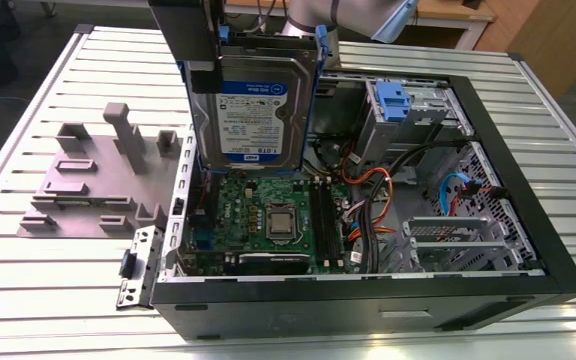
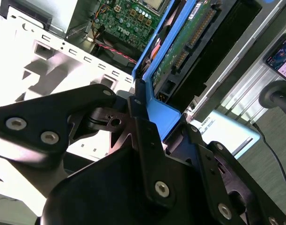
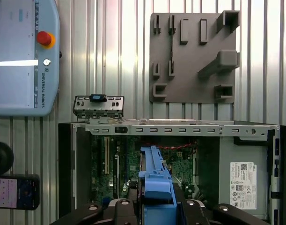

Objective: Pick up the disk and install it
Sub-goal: 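Pick up the disk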

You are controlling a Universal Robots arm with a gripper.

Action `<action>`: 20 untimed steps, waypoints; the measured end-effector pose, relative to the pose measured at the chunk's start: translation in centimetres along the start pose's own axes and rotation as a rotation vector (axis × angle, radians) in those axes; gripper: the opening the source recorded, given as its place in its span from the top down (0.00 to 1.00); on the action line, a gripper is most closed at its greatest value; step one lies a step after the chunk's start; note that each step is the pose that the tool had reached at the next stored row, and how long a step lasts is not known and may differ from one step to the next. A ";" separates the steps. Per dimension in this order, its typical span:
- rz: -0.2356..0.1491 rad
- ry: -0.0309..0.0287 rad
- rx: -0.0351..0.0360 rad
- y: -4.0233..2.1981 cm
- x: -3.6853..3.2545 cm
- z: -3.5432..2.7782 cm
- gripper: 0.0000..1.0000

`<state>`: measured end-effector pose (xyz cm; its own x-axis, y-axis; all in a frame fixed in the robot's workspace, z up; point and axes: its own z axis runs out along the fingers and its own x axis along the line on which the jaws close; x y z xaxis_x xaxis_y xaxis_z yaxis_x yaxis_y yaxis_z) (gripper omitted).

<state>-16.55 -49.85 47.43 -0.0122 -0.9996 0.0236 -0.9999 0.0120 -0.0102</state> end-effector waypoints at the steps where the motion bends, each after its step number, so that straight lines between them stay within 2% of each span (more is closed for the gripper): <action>1: 0.000 0.0000 0.0000 0.00 0.00 0.00 0.64; 6: 0.000 0.0001 0.0000 -0.21 -0.05 0.00 0.64; 10: 0.000 0.0000 0.0001 -0.98 -0.10 0.01 0.64; 14: 0.000 0.0000 0.0000 -1.50 -0.15 0.02 0.64; 20: 0.000 0.0000 0.0000 -1.84 -0.54 0.02 0.64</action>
<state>-14.70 -49.33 47.42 -0.0122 -0.9996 0.0236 -0.9999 0.0119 -0.0103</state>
